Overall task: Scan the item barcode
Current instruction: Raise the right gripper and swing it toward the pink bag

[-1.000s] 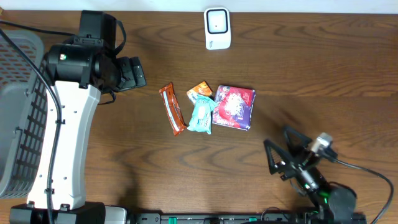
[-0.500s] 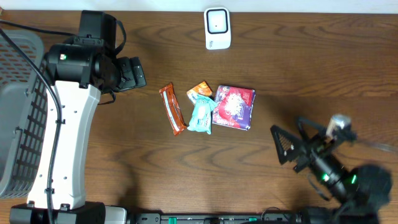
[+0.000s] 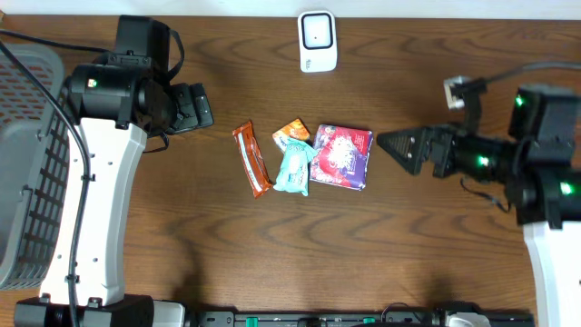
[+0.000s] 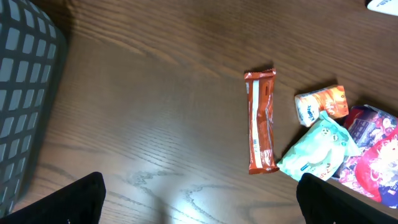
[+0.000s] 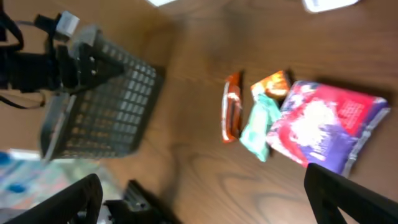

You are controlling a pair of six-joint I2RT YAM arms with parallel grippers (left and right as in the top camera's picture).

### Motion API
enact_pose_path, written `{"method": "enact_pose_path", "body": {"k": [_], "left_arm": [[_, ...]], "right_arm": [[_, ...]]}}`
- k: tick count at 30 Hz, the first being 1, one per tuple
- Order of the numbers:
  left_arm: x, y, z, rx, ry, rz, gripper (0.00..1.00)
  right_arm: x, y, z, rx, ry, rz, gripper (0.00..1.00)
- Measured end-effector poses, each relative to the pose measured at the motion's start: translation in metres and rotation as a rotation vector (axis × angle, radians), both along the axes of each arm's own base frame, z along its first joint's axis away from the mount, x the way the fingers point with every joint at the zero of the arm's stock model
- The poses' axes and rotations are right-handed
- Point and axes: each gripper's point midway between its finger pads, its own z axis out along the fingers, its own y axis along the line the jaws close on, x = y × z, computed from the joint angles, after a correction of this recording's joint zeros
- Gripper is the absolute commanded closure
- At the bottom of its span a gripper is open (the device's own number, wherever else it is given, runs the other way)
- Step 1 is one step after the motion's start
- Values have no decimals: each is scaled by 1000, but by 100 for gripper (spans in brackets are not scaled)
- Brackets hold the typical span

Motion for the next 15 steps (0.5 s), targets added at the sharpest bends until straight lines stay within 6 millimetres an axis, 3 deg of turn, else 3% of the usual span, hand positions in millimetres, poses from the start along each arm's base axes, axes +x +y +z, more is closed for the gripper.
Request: {"method": "enact_pose_path", "body": {"k": [8, 12, 15], "left_arm": [[0, 0, 0, 0, 0, 0, 2], [0, 0, 0, 0, 0, 0, 2], [0, 0, 0, 0, 0, 0, 2]], "right_arm": [[14, 22, -55, -21, 257, 30, 1], [18, 18, -90, -100, 438, -89, 2], [21, 9, -111, -151, 556, -205, 9]]}}
